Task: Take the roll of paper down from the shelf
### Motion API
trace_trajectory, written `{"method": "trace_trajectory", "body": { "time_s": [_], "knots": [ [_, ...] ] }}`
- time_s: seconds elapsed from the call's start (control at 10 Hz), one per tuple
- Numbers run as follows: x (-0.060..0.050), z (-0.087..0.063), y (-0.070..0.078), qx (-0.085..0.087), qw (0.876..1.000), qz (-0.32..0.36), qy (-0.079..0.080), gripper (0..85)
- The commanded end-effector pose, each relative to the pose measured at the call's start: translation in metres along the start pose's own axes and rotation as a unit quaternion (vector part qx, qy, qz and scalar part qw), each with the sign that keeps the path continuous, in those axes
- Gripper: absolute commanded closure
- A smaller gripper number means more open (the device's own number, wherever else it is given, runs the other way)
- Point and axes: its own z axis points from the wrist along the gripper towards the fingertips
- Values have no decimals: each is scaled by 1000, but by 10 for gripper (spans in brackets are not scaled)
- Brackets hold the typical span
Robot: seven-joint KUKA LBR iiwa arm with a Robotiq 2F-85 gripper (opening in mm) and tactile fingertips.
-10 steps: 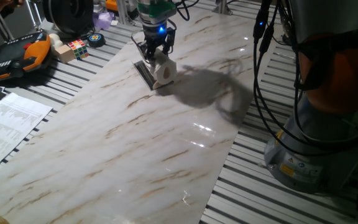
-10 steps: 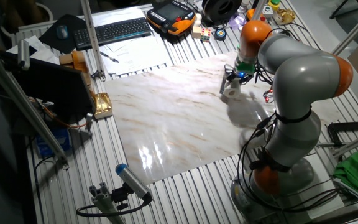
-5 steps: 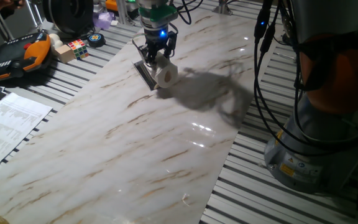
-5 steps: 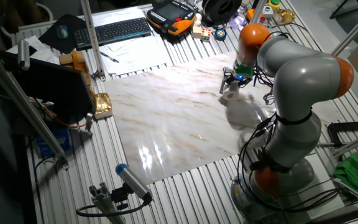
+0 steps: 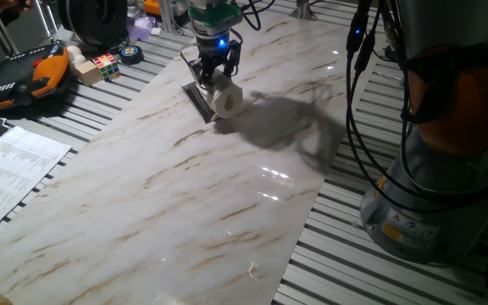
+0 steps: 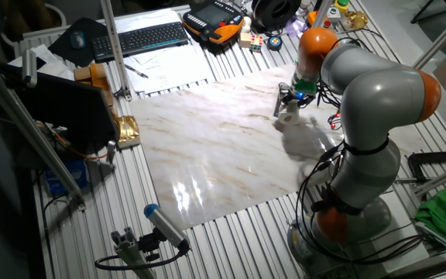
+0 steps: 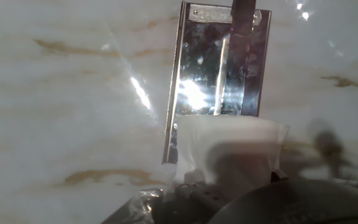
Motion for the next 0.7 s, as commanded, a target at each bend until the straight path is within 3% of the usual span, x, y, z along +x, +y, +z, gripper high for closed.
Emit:
{"method": "trace_trajectory", "body": {
  "time_s": [0.0, 0.3, 0.4, 0.6],
  "knots": [
    [-1, 0, 0, -3, 1000, -1, 2, 420],
    [-1, 0, 0, -16, 1000, -5, 3, 413],
    [-1, 0, 0, -14, 1000, -16, -9, 413],
    [-1, 0, 0, -15, 999, -26, -16, 407]
  ]
}}
